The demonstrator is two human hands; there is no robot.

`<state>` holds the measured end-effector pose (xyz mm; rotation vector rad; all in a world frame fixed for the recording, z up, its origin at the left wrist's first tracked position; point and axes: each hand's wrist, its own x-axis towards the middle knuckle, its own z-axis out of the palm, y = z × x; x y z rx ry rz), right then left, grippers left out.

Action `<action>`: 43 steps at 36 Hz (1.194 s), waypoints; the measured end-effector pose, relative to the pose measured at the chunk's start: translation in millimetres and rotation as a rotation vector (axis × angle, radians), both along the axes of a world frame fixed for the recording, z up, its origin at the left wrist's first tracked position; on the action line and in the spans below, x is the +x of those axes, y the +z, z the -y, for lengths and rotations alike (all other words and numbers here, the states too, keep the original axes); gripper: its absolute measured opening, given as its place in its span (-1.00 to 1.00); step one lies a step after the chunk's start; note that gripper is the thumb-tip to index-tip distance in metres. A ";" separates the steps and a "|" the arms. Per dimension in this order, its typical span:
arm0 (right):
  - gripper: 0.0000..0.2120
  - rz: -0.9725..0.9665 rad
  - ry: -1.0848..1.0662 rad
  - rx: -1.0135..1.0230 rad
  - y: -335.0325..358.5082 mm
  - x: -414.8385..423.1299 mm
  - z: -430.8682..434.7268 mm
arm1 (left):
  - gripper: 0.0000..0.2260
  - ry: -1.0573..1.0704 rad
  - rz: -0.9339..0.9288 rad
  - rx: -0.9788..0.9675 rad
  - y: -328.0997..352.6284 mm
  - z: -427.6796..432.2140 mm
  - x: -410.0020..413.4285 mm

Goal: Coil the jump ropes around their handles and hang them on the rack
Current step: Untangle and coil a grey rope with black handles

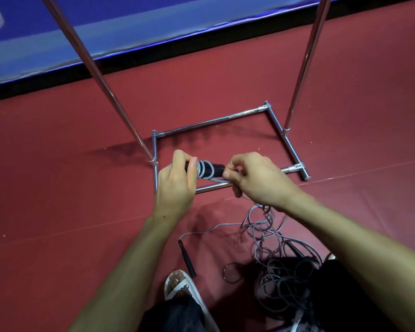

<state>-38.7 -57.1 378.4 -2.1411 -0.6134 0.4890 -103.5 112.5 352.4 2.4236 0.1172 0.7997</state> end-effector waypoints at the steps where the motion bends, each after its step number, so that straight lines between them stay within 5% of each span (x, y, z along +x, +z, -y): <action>1: -0.86 -0.010 0.037 0.006 2.9 1.2 1.4 | -0.89 -0.015 -0.015 0.006 -0.1 0.5 -0.2; 4: -0.70 0.111 0.136 -0.086 4.0 6.5 6.9 | -0.89 -0.040 -0.045 0.002 1.2 0.3 -0.7; 7: -0.86 0.286 0.192 -0.134 1.5 12.8 10.6 | -0.88 -0.071 -0.072 -0.014 4.1 0.4 -2.8; 12: -0.90 0.300 0.313 -0.089 -2.5 23.9 16.5 | -0.85 -0.106 -0.177 -0.120 9.0 -1.1 -8.4; 21: -0.91 -0.329 0.390 0.299 10.4 31.8 33.5 | -0.73 -0.257 -0.320 -0.315 40.7 4.9 -22.6; 37: -0.58 -0.910 0.053 1.008 -19.8 -2.1 -2.6 | -0.83 -0.265 -0.122 -1.242 48.8 22.9 -11.9; 43: -0.63 -0.985 0.061 1.130 -18.9 -6.7 -2.0 | -0.82 -0.337 -0.091 -1.371 50.0 23.8 -11.5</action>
